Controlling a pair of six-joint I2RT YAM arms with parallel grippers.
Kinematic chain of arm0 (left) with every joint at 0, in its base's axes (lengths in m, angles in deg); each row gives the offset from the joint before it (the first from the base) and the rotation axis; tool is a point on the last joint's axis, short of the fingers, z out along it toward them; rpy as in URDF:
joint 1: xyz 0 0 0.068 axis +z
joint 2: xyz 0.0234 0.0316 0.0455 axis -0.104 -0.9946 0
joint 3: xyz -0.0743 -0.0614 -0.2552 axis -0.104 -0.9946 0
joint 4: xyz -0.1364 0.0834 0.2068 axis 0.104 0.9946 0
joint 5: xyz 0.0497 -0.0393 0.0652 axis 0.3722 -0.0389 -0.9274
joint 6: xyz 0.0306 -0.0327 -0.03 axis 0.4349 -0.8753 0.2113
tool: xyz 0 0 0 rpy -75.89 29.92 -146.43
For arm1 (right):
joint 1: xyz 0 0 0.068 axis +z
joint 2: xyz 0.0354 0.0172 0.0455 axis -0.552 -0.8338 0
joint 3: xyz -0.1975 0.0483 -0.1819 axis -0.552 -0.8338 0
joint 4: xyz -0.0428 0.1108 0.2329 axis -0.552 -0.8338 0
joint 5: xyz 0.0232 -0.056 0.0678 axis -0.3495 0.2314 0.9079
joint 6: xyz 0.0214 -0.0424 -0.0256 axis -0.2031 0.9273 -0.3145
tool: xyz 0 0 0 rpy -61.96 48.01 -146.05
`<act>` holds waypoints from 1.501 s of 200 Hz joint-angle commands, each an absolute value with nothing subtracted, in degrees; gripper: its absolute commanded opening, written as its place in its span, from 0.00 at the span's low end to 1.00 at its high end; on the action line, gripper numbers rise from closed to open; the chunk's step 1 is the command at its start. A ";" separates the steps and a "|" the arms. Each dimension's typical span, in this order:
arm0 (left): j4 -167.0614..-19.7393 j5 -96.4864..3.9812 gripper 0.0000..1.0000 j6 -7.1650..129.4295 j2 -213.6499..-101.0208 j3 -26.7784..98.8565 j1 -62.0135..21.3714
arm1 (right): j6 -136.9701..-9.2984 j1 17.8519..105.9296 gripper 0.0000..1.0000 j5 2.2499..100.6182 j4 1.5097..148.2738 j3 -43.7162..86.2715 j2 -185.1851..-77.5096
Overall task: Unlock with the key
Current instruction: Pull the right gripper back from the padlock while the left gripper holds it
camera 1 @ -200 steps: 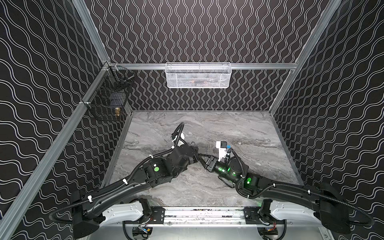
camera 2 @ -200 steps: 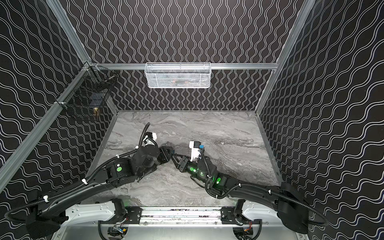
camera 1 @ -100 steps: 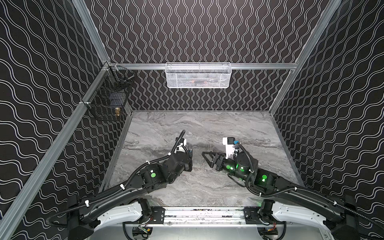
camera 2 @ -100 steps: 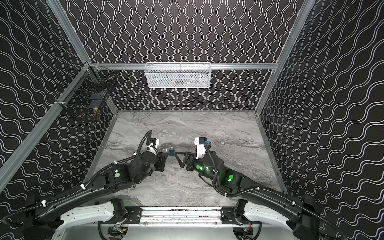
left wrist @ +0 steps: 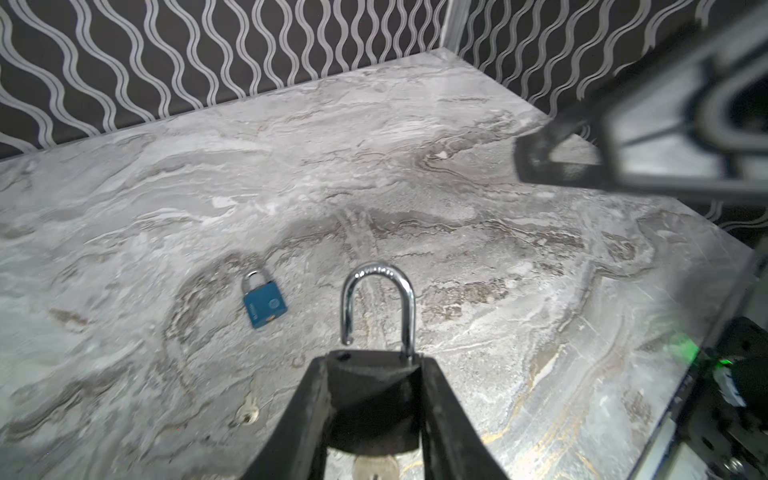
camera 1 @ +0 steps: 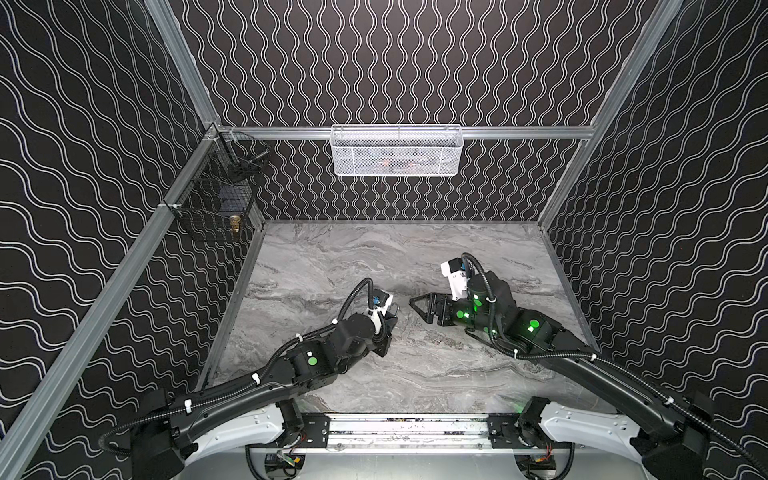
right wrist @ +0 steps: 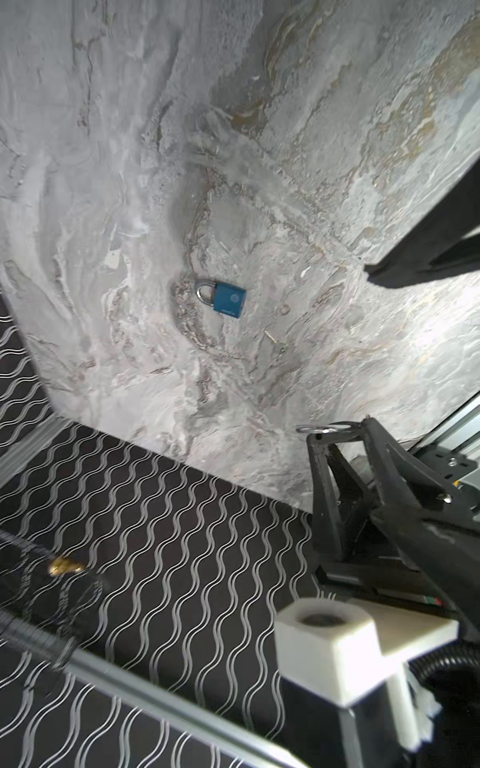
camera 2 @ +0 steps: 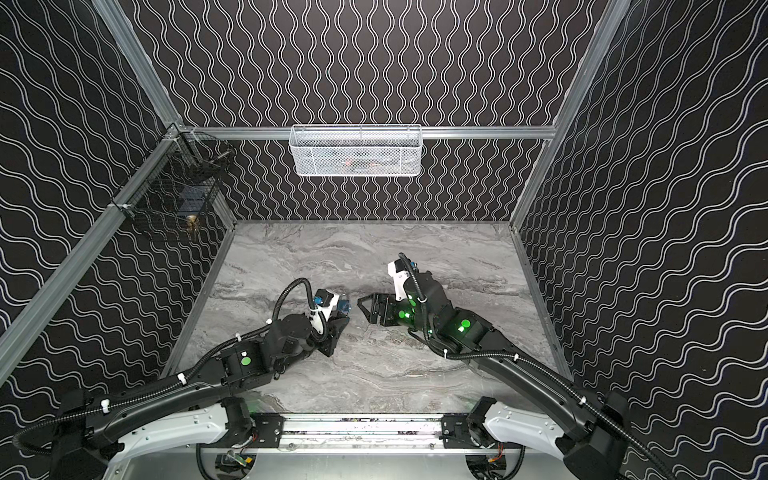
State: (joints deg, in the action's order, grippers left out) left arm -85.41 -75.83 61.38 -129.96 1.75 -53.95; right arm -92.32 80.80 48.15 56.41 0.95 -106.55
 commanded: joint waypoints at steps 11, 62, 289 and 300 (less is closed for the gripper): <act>-95.93 -72.37 0.04 66.94 -129.35 -1.00 -53.88 | -87.23 80.53 0.84 49.28 50.86 6.18 -110.29; -97.18 -73.05 0.04 67.87 -128.77 -2.22 -53.88 | -83.71 79.39 0.85 49.16 47.71 11.22 -116.16; -96.70 -75.08 0.00 67.66 -126.75 -2.87 -53.88 | -76.13 78.64 0.85 46.26 38.85 18.35 -124.80; -96.85 -75.45 0.00 67.52 -126.39 -2.98 -53.88 | -76.12 78.52 0.85 46.75 38.45 18.42 -124.67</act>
